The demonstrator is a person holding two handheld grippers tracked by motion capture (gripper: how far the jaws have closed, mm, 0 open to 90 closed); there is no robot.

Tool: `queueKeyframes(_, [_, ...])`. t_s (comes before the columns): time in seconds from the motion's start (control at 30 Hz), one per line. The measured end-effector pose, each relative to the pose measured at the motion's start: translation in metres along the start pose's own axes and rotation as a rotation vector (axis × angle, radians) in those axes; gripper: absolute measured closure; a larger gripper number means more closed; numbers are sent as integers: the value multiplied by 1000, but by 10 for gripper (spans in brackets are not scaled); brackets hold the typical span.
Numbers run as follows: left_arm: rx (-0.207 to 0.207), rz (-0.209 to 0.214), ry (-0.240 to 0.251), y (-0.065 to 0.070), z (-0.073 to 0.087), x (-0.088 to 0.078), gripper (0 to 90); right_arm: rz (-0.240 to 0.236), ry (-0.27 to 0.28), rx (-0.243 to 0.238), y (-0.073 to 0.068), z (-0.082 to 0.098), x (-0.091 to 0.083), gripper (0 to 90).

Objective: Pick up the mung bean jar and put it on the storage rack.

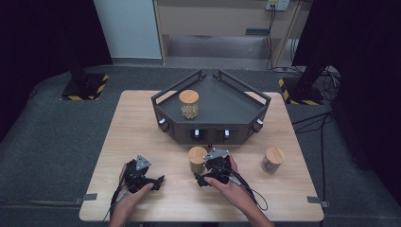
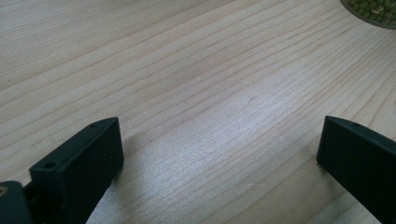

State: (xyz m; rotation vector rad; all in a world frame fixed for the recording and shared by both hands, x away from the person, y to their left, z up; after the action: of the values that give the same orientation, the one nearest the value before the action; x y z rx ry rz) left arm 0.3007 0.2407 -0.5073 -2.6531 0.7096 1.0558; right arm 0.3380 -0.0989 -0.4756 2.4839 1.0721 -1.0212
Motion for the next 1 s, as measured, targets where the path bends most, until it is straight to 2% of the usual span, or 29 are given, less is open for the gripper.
queueKeyframes(0.37, [0,0,0,0,0,0,0,-2,-1,56,3,-3,14,57])
queueKeyframes(1.0, [0,0,0,0,0,0,0,17,-1,72,-1,-14,28,129])
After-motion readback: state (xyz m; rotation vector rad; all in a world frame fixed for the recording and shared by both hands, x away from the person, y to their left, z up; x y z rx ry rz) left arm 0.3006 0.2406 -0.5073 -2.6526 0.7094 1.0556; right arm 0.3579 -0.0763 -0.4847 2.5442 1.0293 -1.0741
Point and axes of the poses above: each handheld gripper's, and its own axes: x roughly forward along the jaws, z roughly out of its underside, y roughly to its right, the point moved 9 cm from there along x, roughly forward along the jaws, and after that the axes turned 2 degrees about y, right-handed, at the moved point
